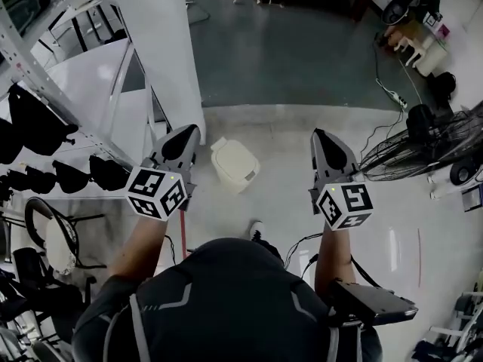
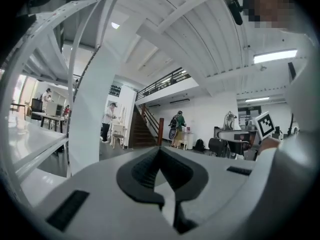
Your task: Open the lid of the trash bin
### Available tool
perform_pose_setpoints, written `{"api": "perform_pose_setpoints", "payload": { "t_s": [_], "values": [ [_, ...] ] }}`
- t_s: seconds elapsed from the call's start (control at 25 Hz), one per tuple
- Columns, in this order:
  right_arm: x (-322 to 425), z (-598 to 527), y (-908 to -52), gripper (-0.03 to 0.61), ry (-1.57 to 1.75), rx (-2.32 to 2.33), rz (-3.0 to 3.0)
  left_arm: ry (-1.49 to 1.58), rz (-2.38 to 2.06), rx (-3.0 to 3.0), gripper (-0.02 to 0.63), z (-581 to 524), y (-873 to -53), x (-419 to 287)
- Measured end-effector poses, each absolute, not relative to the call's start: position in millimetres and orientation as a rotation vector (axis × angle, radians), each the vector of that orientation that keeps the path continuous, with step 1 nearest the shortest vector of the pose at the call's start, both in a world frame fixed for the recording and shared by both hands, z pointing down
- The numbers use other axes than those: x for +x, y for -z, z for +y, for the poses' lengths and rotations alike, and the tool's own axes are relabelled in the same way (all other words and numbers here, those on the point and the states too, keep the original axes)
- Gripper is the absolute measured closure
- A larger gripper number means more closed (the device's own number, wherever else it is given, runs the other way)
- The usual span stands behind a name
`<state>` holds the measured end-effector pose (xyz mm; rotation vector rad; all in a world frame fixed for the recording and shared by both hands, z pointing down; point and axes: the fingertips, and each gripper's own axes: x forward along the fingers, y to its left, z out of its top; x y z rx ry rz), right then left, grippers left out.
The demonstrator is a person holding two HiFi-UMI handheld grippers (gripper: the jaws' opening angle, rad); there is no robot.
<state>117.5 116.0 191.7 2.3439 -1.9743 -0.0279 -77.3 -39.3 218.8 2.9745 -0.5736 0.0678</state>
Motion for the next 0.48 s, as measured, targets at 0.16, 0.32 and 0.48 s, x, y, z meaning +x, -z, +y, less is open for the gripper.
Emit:
{"api": "perform_pose_setpoints", "payload": {
  "t_s": [0.16,0.32,0.48],
  "values": [
    [158,95,-190,0.552,0.034,2.294,-2.047,-0.053,-0.618,2.949,0.606,-49,-214,-39],
    [196,81,-191,0.552,0.043,2.252,-2.085,-0.066,-0.679,2.944,0.606,-58,-211,-3],
    [224,70,-199,0.551,0.022,2.22,-2.131,-0.086,-0.728,2.959,0.606,-63,-210,22]
  ]
}}
